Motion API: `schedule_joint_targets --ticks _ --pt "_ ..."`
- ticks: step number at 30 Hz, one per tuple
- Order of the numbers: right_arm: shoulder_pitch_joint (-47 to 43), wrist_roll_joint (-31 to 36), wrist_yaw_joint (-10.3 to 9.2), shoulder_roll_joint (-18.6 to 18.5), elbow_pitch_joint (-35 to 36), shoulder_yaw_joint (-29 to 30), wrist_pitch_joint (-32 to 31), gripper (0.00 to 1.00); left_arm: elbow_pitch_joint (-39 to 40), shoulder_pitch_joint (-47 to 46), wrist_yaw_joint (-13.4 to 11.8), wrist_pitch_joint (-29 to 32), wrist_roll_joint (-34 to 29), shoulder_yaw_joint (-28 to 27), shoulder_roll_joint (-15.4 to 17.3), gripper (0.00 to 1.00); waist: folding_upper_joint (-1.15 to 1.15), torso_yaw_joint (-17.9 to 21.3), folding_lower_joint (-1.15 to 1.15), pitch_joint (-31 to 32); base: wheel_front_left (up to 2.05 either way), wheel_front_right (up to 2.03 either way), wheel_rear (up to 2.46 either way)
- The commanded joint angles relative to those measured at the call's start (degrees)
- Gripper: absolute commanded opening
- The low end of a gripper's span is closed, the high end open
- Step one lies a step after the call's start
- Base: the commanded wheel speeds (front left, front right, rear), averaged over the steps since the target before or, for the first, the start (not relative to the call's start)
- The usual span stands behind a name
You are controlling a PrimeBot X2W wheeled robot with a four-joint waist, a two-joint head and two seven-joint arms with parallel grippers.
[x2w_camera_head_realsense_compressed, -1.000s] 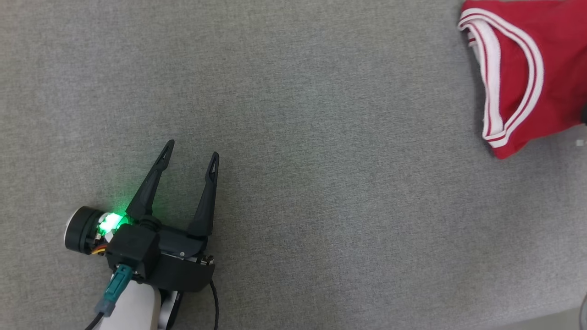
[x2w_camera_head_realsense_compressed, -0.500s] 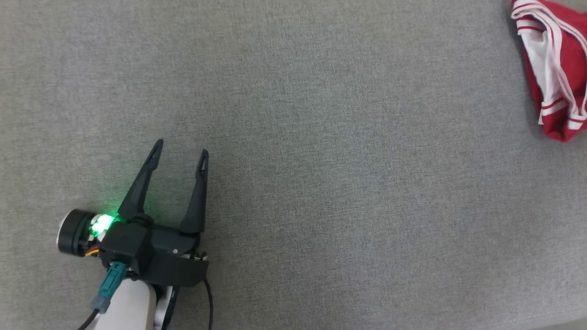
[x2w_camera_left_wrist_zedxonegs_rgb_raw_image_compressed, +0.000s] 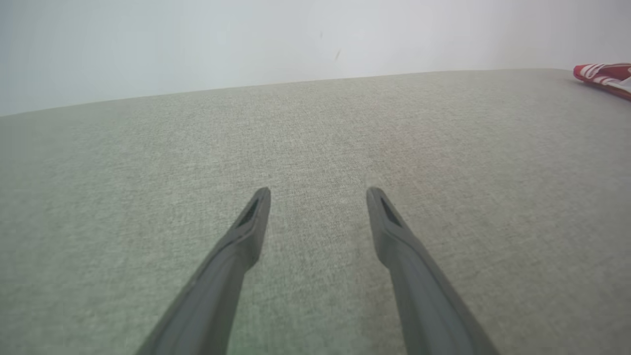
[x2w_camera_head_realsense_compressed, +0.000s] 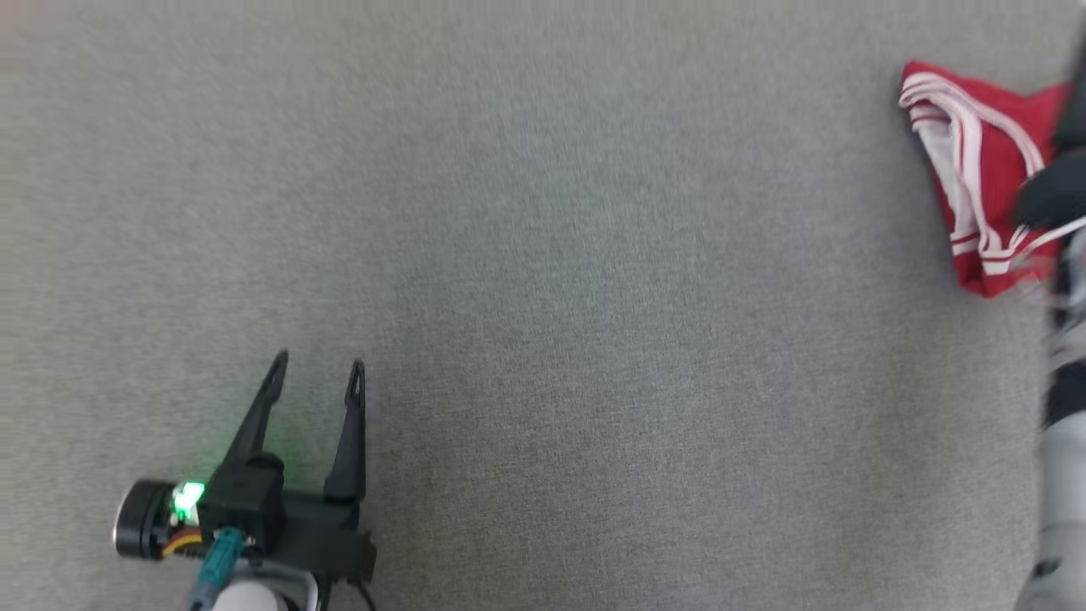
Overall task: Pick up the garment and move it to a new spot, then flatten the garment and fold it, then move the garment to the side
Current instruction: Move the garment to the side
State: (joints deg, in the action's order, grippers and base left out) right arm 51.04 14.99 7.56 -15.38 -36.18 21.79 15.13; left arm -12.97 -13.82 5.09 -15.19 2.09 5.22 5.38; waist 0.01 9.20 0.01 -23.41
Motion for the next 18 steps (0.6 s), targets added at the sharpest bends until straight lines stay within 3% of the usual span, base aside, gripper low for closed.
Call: schedule_joint_targets --ticks 1,5,18 --pt "-2.20 -0.58 -0.17 0.83 0.64 -1.06 -0.02 1.00 -0.30 1.11 0.02 0.09 0.15 -0.14 -0.20 1.00 -0.01 -0.99 -0.01 3.65 0.00 0.00 0.00" --pt "-7.82 -2.75 -0.17 4.16 2.81 -4.36 -0.02 1.00 -1.07 3.12 -0.10 0.01 0.58 -0.54 -0.78 1.00 -0.01 -1.83 -0.01 7.10 0.00 0.00 0.00" --pt "-26.05 -11.57 -0.17 9.77 7.94 -13.74 -0.02 1.00 -1.99 9.14 -0.51 -0.01 1.83 -3.17 -2.05 1.00 -0.01 -4.68 -0.01 15.69 0.00 0.00 0.00"
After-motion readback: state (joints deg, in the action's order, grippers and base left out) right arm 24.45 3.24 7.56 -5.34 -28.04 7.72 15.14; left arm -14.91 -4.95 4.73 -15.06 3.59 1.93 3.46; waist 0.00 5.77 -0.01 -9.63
